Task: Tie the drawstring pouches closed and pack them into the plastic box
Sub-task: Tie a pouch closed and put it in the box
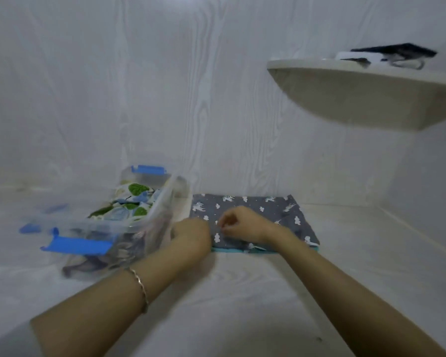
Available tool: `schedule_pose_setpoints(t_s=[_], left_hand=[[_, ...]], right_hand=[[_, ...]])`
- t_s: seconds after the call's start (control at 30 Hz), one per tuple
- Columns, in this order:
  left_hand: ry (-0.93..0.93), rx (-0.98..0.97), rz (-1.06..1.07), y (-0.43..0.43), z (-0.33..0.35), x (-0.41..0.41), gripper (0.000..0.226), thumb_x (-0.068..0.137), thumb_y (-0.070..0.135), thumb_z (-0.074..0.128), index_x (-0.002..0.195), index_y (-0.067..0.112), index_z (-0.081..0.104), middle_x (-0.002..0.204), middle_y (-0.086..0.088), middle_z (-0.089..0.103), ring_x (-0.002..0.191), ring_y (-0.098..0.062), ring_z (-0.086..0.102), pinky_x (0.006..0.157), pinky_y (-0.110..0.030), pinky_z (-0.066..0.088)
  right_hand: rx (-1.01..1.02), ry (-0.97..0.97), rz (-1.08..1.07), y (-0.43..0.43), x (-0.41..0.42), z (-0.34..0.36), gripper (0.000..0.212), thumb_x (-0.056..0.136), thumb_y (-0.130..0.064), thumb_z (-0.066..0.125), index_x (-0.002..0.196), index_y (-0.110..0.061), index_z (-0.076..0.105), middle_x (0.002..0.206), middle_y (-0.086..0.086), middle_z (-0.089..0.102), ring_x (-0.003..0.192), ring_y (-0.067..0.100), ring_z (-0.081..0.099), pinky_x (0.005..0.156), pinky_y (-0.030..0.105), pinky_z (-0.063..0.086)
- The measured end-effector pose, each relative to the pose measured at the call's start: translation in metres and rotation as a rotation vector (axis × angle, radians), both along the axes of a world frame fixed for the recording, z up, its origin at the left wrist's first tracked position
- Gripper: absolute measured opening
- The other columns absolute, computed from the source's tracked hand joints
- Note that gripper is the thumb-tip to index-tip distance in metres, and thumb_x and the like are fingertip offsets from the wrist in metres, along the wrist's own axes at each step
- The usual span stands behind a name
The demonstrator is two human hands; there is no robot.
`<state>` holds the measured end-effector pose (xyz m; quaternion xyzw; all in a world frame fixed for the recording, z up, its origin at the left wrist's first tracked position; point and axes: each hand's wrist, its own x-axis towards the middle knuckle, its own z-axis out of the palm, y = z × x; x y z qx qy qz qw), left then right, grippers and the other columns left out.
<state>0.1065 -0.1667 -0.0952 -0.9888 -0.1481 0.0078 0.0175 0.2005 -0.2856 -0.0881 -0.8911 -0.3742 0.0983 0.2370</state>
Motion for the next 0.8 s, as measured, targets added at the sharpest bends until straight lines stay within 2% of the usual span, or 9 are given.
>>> schedule_pose_setpoints(t_s=[0.13,0.23,0.33,0.4,0.5,0.6,0.63,0.7,0.8], left_hand=[[-0.118,0.001,0.042,0.012,-0.024,0.000,0.035,0.089,0.014,0.051,0.120,0.022,0.064,0.118,-0.006,0.062,0.110,-0.025,0.062,0.087,-0.033,0.050],[-0.117,0.059,0.040,0.016,-0.014,0.001,0.034,0.082,0.013,0.066,0.115,0.017,0.062,0.118,-0.007,0.060,0.108,-0.027,0.063,0.083,-0.034,0.051],[-0.307,-0.056,0.006,0.019,0.000,0.009,0.012,0.082,0.009,0.067,0.085,0.018,0.060,0.087,-0.003,0.060,0.087,-0.025,0.065,0.074,-0.033,0.050],[-0.506,-0.278,-0.098,0.020,0.004,0.016,0.023,0.090,0.007,0.056,0.070,0.018,0.054,0.067,0.002,0.053,0.070,-0.020,0.060,0.063,-0.030,0.047],[-0.753,-0.543,-0.253,0.011,0.013,0.014,0.015,0.093,0.013,0.056,0.080,0.016,0.064,0.073,0.004,0.063,0.067,-0.009,0.061,0.061,-0.024,0.051],[-0.941,-0.757,-0.082,0.005,0.014,0.015,0.013,0.096,0.029,0.049,0.092,0.017,0.054,0.087,0.003,0.059,0.073,-0.009,0.057,0.065,-0.029,0.051],[-0.912,-0.819,0.019,0.004,0.015,0.016,0.021,0.097,0.034,0.043,0.089,0.016,0.050,0.087,-0.001,0.057,0.071,-0.013,0.054,0.066,-0.034,0.047],[-0.648,-1.080,0.165,0.000,0.023,0.015,0.043,0.101,0.040,0.030,0.082,0.010,0.053,0.082,-0.009,0.057,0.069,-0.020,0.052,0.067,-0.034,0.044],[-0.155,-1.565,0.259,-0.008,0.037,0.007,0.076,0.099,0.058,0.016,0.102,-0.001,0.064,0.086,-0.013,0.064,0.072,-0.023,0.060,0.064,-0.029,0.048]], right_hand=[[0.111,0.100,-0.032,-0.005,-0.006,-0.037,0.022,0.083,-0.001,0.056,0.097,-0.012,0.070,0.087,0.000,0.066,0.078,0.013,0.059,0.080,0.033,0.053],[0.178,0.092,-0.038,-0.004,-0.014,-0.042,0.036,0.086,0.000,0.053,0.118,-0.011,0.064,0.099,-0.002,0.060,0.083,0.012,0.054,0.079,0.024,0.047],[0.348,0.056,0.032,0.001,-0.026,-0.035,0.050,0.087,0.002,0.058,0.133,-0.018,0.052,0.098,-0.019,0.054,0.084,0.005,0.051,0.075,0.011,0.041],[0.502,0.023,0.070,0.009,-0.028,-0.032,0.051,0.086,0.004,0.058,0.130,-0.022,0.052,0.104,-0.020,0.057,0.090,0.000,0.054,0.081,0.009,0.042],[0.654,-0.004,-0.045,0.017,-0.027,-0.029,0.024,0.092,-0.003,0.051,0.104,-0.022,0.062,0.080,-0.005,0.061,0.066,-0.001,0.050,0.062,0.020,0.041],[0.764,-0.077,-0.153,0.011,-0.027,-0.011,0.033,0.096,-0.006,0.050,0.073,-0.029,0.051,0.061,-0.012,0.049,0.051,-0.004,0.044,0.052,0.017,0.033],[0.782,-0.083,-0.155,0.007,-0.027,-0.001,0.030,0.098,-0.007,0.049,0.074,-0.026,0.052,0.063,-0.013,0.052,0.052,-0.006,0.048,0.053,0.014,0.036],[0.829,-0.083,-0.169,0.001,-0.023,0.021,0.019,0.099,-0.008,0.046,0.088,-0.017,0.059,0.077,-0.005,0.063,0.062,-0.006,0.058,0.057,0.011,0.044],[0.883,-0.161,-0.238,-0.002,-0.007,0.054,0.015,0.099,-0.013,0.047,0.101,-0.017,0.062,0.098,0.008,0.066,0.081,0.013,0.066,0.060,0.016,0.051]])
